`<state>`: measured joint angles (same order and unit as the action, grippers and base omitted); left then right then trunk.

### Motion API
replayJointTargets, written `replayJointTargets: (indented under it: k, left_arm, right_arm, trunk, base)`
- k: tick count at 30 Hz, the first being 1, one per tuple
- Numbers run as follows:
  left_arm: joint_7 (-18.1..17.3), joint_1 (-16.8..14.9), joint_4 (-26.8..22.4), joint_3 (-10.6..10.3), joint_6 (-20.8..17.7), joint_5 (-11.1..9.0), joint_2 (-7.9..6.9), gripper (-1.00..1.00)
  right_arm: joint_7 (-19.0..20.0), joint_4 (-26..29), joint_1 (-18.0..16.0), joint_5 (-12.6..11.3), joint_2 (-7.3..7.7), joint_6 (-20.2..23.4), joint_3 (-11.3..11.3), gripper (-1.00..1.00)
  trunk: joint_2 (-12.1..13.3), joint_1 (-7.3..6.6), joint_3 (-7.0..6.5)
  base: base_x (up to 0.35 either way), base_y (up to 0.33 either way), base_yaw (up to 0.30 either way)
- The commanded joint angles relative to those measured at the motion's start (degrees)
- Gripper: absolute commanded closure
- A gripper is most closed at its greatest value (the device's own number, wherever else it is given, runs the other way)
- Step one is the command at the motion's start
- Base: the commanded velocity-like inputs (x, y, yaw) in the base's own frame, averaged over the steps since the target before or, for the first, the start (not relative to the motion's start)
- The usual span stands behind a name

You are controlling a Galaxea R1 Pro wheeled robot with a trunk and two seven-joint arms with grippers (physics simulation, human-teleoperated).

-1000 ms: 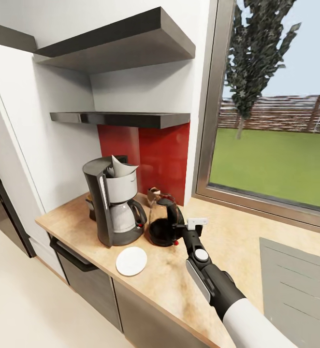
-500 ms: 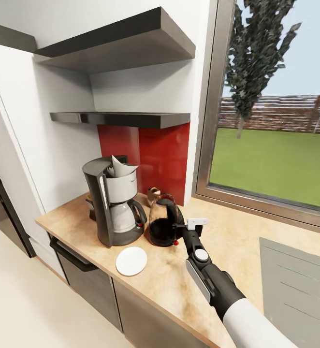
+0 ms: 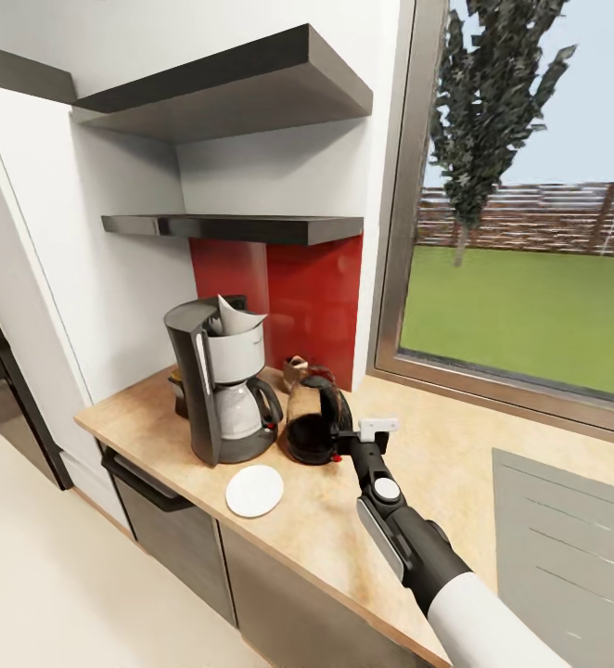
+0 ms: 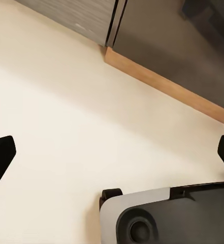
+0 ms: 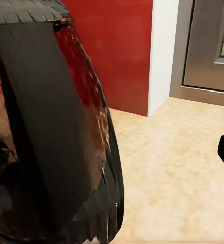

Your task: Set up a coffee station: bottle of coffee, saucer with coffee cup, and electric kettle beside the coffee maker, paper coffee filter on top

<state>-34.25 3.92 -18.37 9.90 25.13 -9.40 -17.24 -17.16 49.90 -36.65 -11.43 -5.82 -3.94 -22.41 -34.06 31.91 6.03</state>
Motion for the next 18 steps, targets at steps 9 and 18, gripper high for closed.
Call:
replayJointTargets:
  k: [9,18]
  left_arm:
    - [-0.5,0.0,-0.1,0.2,-0.3,-0.4,0.01,-1.00]
    - [-0.5,0.0,-0.1,0.2,-0.3,-0.4,0.01,-1.00]
  right_arm:
    - [-0.3,-0.1,-0.1,-0.6,0.02,-0.4,-0.3,-1.00]
    - [-0.3,-0.1,-0.1,-0.6,0.02,-0.4,-0.3,-1.00]
  trunk:
    - [-0.1,0.03,0.09]
    - [-0.1,0.03,0.09]
  base:
    - [-0.247,0.000,0.000]
    - [-0.333,0.000,0.000]
